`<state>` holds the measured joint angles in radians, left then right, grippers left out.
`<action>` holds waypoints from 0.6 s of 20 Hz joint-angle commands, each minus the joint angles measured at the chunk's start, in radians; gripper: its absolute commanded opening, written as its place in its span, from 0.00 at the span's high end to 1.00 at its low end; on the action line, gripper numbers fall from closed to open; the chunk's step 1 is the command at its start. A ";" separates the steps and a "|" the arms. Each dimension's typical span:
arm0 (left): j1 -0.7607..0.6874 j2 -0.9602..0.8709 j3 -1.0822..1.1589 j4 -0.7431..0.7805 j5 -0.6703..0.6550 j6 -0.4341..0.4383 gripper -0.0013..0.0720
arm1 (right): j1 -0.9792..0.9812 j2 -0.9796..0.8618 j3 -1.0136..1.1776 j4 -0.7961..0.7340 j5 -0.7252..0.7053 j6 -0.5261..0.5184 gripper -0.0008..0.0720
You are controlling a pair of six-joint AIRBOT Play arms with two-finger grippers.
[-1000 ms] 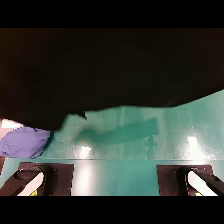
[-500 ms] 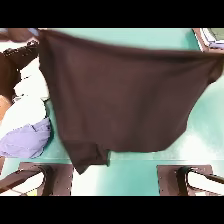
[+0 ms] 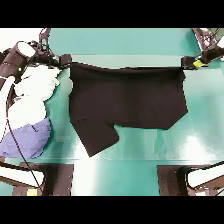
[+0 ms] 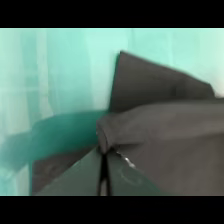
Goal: Fold the shirts.
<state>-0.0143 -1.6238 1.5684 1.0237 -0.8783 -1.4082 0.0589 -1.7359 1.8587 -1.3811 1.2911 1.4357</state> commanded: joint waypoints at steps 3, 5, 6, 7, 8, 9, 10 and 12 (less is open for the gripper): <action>0.011 -0.035 0.007 0.001 0.008 0.002 0.30 | -0.012 -0.074 0.000 0.139 -0.068 -0.001 0.54; 0.054 -0.024 0.043 0.008 -0.124 0.002 0.30 | -0.037 -0.051 0.000 0.159 -0.008 -0.001 0.54; 0.089 -0.012 0.061 0.016 -0.217 0.002 0.30 | -0.055 -0.034 0.000 0.159 0.050 -0.006 0.54; 0.123 0.006 0.063 0.024 -0.299 0.002 0.34 | -0.074 -0.018 -0.002 0.159 0.109 -0.016 0.54; 0.154 0.026 0.058 0.039 -0.368 0.001 0.33 | -0.093 0.000 -0.005 0.160 0.167 -0.033 0.54; 0.178 0.055 0.034 0.059 -0.416 0.002 0.33 | -0.113 0.030 -0.031 0.160 0.202 -0.043 0.54; 0.192 0.095 -0.018 0.092 -0.435 0.002 0.33 | -0.126 0.069 -0.081 0.160 0.214 -0.051 0.54; 0.197 0.183 -0.174 0.138 -0.421 0.002 0.33 | -0.150 0.153 -0.212 0.160 0.216 -0.051 0.54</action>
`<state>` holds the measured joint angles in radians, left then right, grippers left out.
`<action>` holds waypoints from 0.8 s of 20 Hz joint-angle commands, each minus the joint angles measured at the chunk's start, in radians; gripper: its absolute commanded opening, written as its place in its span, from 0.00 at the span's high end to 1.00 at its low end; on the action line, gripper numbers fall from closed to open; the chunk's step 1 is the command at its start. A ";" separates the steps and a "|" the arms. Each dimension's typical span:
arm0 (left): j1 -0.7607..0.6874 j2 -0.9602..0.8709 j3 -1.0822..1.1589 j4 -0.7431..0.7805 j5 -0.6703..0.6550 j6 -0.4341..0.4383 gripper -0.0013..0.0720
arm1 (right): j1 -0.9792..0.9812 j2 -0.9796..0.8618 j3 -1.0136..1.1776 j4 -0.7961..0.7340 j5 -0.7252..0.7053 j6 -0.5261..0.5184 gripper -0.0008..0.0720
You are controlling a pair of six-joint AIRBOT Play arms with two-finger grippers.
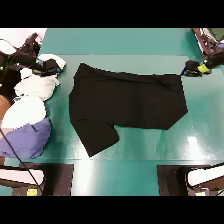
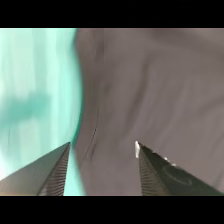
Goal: Fold the shirts.
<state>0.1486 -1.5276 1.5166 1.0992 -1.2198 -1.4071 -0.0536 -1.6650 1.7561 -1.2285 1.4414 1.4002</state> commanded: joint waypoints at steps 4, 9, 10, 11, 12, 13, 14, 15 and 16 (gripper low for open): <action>0.032 0.263 -0.542 -0.002 0.025 0.002 0.33 | -0.064 0.268 -0.428 0.028 0.046 -0.016 0.46; 0.032 0.356 -0.842 -0.154 0.130 0.072 0.33 | -0.088 0.389 -0.620 0.196 0.027 -0.033 0.28; 0.032 0.356 -0.869 -0.196 0.145 0.097 0.33 | -0.088 0.406 -0.639 0.198 0.027 -0.033 0.29; 0.032 0.356 -0.887 -0.219 0.165 0.106 0.33 | -0.088 0.421 -0.656 0.208 0.023 -0.034 0.29; 0.032 0.356 -0.900 -0.232 0.186 0.106 0.33 | -0.088 0.440 -0.677 0.217 0.016 -0.034 0.29; 0.032 0.356 -0.909 -0.241 0.201 0.106 0.33 | -0.088 0.458 -0.695 0.208 0.004 -0.034 0.29; 0.031 0.356 -0.915 -0.252 0.214 0.106 0.33 | -0.088 0.476 -0.714 0.207 -0.008 -0.034 0.29; 0.017 0.356 -0.916 -0.254 0.229 0.106 0.33 | -0.088 0.491 -0.730 0.207 -0.015 -0.034 0.29; -0.012 0.356 -0.915 -0.254 0.248 0.106 0.33 | -0.088 0.506 -0.748 0.208 -0.023 -0.034 0.29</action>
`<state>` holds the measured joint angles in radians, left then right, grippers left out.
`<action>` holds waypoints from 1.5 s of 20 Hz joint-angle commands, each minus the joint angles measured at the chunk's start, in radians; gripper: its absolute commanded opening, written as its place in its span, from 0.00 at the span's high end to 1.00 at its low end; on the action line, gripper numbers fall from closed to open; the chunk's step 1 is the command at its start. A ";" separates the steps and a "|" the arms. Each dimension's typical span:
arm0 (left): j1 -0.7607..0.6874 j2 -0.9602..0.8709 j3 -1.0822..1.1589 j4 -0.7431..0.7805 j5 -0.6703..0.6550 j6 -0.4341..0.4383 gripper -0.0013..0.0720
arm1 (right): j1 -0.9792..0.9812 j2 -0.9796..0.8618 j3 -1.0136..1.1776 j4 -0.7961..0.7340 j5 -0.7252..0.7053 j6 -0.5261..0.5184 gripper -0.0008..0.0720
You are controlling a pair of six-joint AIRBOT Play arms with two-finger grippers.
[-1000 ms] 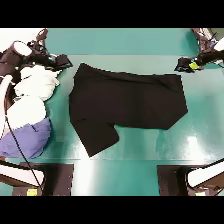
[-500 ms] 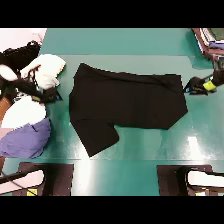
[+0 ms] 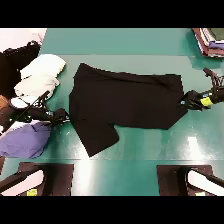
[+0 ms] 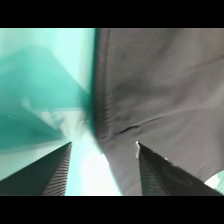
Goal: Fold the shirts.
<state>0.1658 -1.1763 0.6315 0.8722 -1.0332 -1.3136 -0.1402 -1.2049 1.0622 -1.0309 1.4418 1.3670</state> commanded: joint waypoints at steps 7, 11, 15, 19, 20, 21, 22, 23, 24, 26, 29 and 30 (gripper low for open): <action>-0.153 0.000 -0.003 -0.024 0.177 -0.039 0.94 | -0.126 0.077 -0.190 0.008 -0.014 0.000 0.29; -0.153 0.000 0.082 -0.024 0.111 -0.023 0.95 | -0.221 0.076 -0.349 0.011 -0.100 0.000 0.29; -0.153 0.000 0.104 -0.027 0.113 -0.021 0.95 | -0.172 0.076 -0.456 0.048 -0.277 0.000 0.38; -0.153 0.000 0.104 -0.027 0.113 -0.021 0.95 | -0.061 0.076 -0.448 0.045 -0.400 0.001 0.39; -0.153 0.000 0.104 -0.027 0.113 -0.021 0.95 | -0.044 0.076 -0.441 0.045 -0.417 0.001 0.41; -0.153 0.001 0.104 -0.027 0.108 -0.021 0.95 | -0.029 0.076 -0.434 0.043 -0.426 0.001 0.53; -0.153 0.000 0.104 -0.027 0.105 -0.021 0.95 | -0.023 0.076 -0.432 0.043 -0.432 0.001 0.59; -0.153 0.001 0.104 -0.027 0.099 -0.021 0.95 | -0.018 0.076 -0.433 0.041 -0.436 0.000 0.69; -0.153 0.001 0.104 -0.027 0.093 -0.021 0.95 | -0.018 0.076 -0.433 0.038 -0.436 0.000 0.93; -0.153 0.011 0.104 -0.027 0.076 -0.022 0.95 | -0.018 0.082 -0.433 0.036 -0.429 -0.003 0.97; -0.153 0.097 0.155 -0.008 0.059 -0.034 0.95 | -0.031 0.181 -0.389 0.035 -0.404 -0.015 0.97; -0.153 0.139 0.202 0.004 0.051 -0.045 0.95 | -0.040 0.230 -0.335 0.035 -0.378 -0.015 0.97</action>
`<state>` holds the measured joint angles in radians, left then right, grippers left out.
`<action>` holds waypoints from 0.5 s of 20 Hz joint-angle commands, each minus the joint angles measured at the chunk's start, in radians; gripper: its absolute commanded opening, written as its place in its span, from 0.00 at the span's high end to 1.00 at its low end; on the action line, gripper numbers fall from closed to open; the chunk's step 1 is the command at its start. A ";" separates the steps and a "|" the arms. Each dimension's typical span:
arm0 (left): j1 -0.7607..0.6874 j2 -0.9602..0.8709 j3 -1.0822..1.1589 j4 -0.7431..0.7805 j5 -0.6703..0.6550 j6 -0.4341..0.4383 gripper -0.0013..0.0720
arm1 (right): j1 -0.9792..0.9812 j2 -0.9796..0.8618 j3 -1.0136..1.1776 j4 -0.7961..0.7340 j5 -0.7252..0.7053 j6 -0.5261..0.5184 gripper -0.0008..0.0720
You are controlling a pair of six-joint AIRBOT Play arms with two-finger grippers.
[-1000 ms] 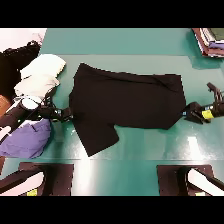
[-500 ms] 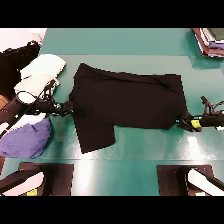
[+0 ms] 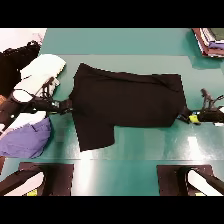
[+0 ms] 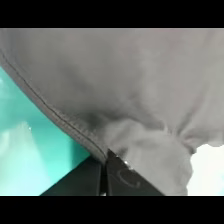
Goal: Fold the shirts.
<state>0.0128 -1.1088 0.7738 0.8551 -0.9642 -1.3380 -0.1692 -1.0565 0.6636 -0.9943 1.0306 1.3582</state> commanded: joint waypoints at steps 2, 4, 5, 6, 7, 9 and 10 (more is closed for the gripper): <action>0.000 0.173 0.197 0.039 -0.048 -0.024 0.95 | -0.031 0.174 0.204 -0.001 0.081 -0.006 0.97; 0.000 0.255 0.365 0.038 -0.069 -0.024 0.95 | -0.053 0.242 0.386 -0.002 0.103 -0.006 0.97; 0.000 0.284 0.460 0.038 -0.082 -0.024 0.95 | -0.063 0.268 0.482 -0.002 0.111 -0.006 0.97; 0.000 0.307 0.553 0.038 -0.103 -0.031 0.95 | -0.073 0.287 0.569 -0.002 0.119 -0.006 0.97; 0.000 0.320 0.658 0.038 -0.134 -0.053 0.95 | -0.083 0.307 0.660 -0.002 0.134 -0.006 0.97; 0.000 0.329 0.867 0.037 -0.193 -0.077 0.95 | -0.106 0.332 0.822 -0.004 0.168 -0.006 0.97; 0.000 0.329 0.966 0.037 -0.220 -0.081 0.95 | -0.121 0.340 0.892 -0.004 0.190 -0.006 0.97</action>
<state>0.0124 -0.8112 1.4815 0.8894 -1.1061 -1.3903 -0.2600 -0.7597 1.3495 -0.9955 1.1687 1.3514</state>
